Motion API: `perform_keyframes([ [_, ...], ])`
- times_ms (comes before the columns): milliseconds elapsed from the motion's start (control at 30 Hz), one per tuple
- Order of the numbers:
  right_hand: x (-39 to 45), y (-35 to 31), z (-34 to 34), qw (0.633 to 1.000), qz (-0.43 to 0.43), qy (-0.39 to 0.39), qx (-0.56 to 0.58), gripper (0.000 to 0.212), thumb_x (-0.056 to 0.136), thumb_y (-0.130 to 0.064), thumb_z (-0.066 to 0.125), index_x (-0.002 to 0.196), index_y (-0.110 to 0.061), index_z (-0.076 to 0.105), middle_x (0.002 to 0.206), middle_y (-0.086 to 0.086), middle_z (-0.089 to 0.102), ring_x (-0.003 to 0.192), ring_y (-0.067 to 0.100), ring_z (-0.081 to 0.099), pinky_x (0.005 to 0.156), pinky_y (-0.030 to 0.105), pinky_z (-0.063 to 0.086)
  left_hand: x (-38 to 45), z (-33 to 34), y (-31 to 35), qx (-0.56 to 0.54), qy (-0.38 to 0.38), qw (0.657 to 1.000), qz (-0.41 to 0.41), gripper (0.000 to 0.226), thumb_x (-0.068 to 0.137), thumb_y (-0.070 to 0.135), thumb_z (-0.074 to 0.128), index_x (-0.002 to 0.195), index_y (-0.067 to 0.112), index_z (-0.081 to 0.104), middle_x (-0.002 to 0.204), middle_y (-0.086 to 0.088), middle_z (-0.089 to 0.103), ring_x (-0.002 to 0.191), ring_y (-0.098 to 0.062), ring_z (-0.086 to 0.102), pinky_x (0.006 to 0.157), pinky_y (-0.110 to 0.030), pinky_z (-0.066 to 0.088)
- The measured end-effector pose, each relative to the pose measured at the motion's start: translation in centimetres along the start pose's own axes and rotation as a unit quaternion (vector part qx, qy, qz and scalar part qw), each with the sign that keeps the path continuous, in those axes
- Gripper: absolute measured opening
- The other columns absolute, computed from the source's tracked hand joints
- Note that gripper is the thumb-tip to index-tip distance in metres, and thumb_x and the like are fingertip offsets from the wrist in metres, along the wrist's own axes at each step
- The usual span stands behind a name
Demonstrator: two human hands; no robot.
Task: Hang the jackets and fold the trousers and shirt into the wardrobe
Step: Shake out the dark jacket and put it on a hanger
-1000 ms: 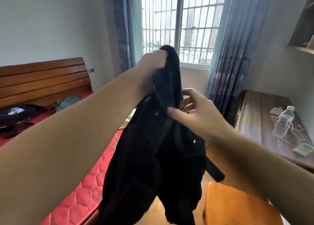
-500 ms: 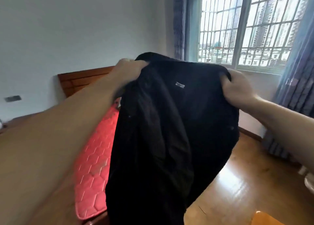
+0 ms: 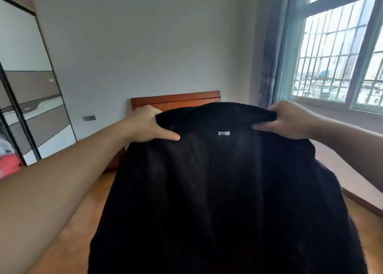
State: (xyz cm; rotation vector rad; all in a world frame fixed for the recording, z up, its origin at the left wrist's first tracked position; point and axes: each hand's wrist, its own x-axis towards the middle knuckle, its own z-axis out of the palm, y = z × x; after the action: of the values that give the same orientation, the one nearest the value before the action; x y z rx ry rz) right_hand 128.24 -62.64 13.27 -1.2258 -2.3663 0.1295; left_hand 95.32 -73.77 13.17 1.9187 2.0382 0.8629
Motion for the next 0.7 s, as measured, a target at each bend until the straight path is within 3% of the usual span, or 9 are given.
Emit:
perform_keyframes([
  [67,0.7,-2.1,0.1,0.998,0.022,-0.006,0.062,0.033,0.081,-0.047,0.071,0.076,-0.015,0.075,0.071,0.009,0.071,0.065,0.019,0.068,0.063,0.035,0.057,-0.6,-1.0,-2.0,0.028,-0.006,1.0,-0.012,0.028,0.064,0.049,0.085,0.077,0.027,0.072,0.07,0.013,0.073,0.067,-0.003,0.069,0.052,-0.016,0.051],
  [133,1.7,-5.0,0.5,0.996,0.04,-0.006,0.083,0.038,0.081,-0.052,0.068,0.083,-0.014,0.075,0.08,0.01,0.073,0.073,0.025,0.07,0.073,0.041,0.059,-1.4,-2.3,-3.9,-0.041,-0.004,0.998,-0.043,0.024,0.071,0.046,0.082,0.076,0.024,0.074,0.071,0.006,0.074,0.065,-0.009,0.071,0.053,-0.021,0.055],
  [267,3.8,-11.3,2.5,0.989,0.07,-0.008,0.13,0.045,0.086,-0.058,0.059,0.075,-0.016,0.069,0.069,0.001,0.071,0.065,0.018,0.069,0.063,0.031,0.057,-3.1,-5.8,-8.0,-0.219,0.036,0.972,-0.073,0.024,0.075,0.047,0.079,0.081,0.024,0.076,0.082,0.007,0.077,0.073,-0.011,0.074,0.058,-0.02,0.053],
  [367,5.7,-16.3,5.3,0.954,0.043,0.021,0.297,0.033,0.09,-0.042,0.061,0.077,-0.013,0.07,0.062,-0.007,0.072,0.055,0.007,0.068,0.059,0.024,0.057,-4.1,-7.5,-11.2,-0.352,0.076,0.929,-0.09,0.031,0.079,0.042,0.076,0.099,0.018,0.074,0.093,0.0,0.077,0.083,-0.018,0.074,0.07,-0.029,0.055],
  [467,8.1,-21.8,8.3,0.894,0.061,0.05,0.442,0.029,0.086,-0.035,0.065,0.078,-0.008,0.07,0.065,-0.001,0.072,0.056,0.011,0.069,0.057,0.026,0.057,-4.7,-8.2,-13.8,-0.463,0.141,0.869,-0.101,0.031,0.084,0.04,0.072,0.103,0.015,0.071,0.096,-0.003,0.077,0.088,-0.021,0.074,0.073,-0.032,0.056],
  [567,10.1,-26.4,10.2,0.854,0.06,0.051,0.514,0.022,0.081,-0.031,0.066,0.074,-0.01,0.068,0.063,0.004,0.072,0.055,0.016,0.07,0.053,0.028,0.058,-5.6,-9.7,-16.5,-0.459,0.211,0.856,-0.105,0.031,0.084,0.049,0.069,0.097,0.021,0.071,0.091,0.002,0.077,0.084,-0.018,0.074,0.067,-0.028,0.057],
  [633,11.3,-28.3,11.5,0.864,0.047,0.035,0.5,0.029,0.071,-0.034,0.068,0.077,-0.006,0.071,0.075,0.013,0.074,0.066,0.025,0.073,0.066,0.04,0.06,-6.6,-11.0,-18.5,-0.406,0.253,0.871,-0.111,0.03,0.084,0.057,0.065,0.092,0.028,0.071,0.085,0.01,0.076,0.08,-0.012,0.074,0.065,-0.025,0.056],
  [700,12.6,-29.6,13.0,0.876,0.025,0.01,0.481,0.035,0.064,-0.038,0.068,0.078,-0.006,0.073,0.081,0.014,0.075,0.074,0.03,0.073,0.076,0.046,0.058,-7.5,-12.1,-20.6,-0.365,0.299,0.876,-0.103,0.024,0.088,0.056,0.061,0.082,0.034,0.071,0.077,0.018,0.074,0.07,-0.001,0.071,0.054,-0.015,0.052],
])
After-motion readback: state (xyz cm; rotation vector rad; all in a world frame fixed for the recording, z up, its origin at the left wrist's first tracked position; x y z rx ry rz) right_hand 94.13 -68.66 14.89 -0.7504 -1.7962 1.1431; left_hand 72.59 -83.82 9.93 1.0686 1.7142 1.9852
